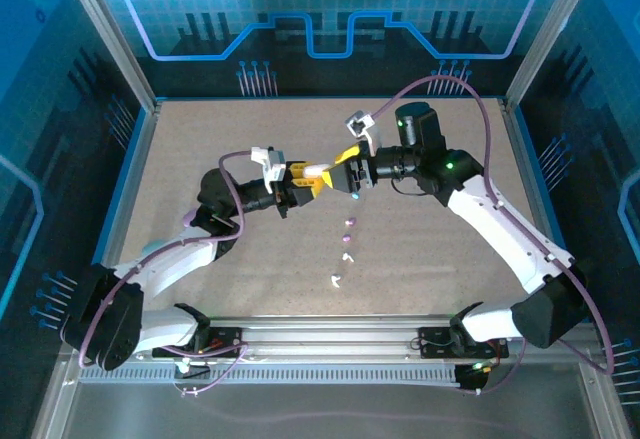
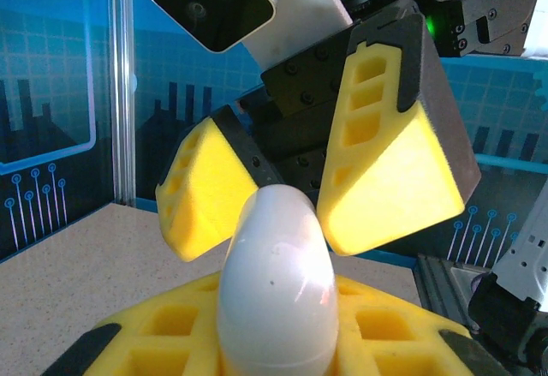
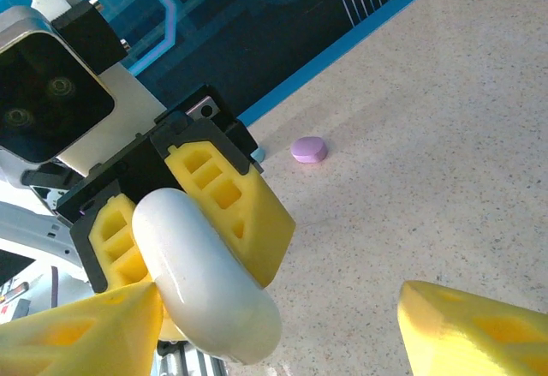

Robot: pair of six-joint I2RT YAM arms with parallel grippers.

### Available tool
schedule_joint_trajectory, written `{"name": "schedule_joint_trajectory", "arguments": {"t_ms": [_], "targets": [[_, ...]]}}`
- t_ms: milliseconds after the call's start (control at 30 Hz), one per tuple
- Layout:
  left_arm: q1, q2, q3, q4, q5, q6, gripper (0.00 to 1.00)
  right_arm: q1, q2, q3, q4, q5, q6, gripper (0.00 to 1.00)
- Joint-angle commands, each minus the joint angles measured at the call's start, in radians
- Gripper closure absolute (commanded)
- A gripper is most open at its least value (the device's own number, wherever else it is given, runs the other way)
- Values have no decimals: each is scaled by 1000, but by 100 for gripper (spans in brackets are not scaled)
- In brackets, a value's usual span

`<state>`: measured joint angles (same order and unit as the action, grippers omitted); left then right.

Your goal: Insert the wireless bluetooth earbuds into the charging case

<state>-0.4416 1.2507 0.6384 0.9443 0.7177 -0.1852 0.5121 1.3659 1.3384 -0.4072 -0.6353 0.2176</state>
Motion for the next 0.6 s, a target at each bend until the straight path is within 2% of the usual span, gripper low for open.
{"name": "schedule_joint_trajectory", "arguments": {"t_ms": [0, 433, 567], "targets": [[-11, 7, 1, 89, 42, -14, 80, 6, 19, 45, 22, 71, 10, 26], [-12, -10, -21, 59, 7, 23, 80, 2, 33, 100, 38, 43, 32, 24], [-12, -16, -23, 42, 2, 41, 80, -6, 2, 97, 41, 103, 48, 22]]}}
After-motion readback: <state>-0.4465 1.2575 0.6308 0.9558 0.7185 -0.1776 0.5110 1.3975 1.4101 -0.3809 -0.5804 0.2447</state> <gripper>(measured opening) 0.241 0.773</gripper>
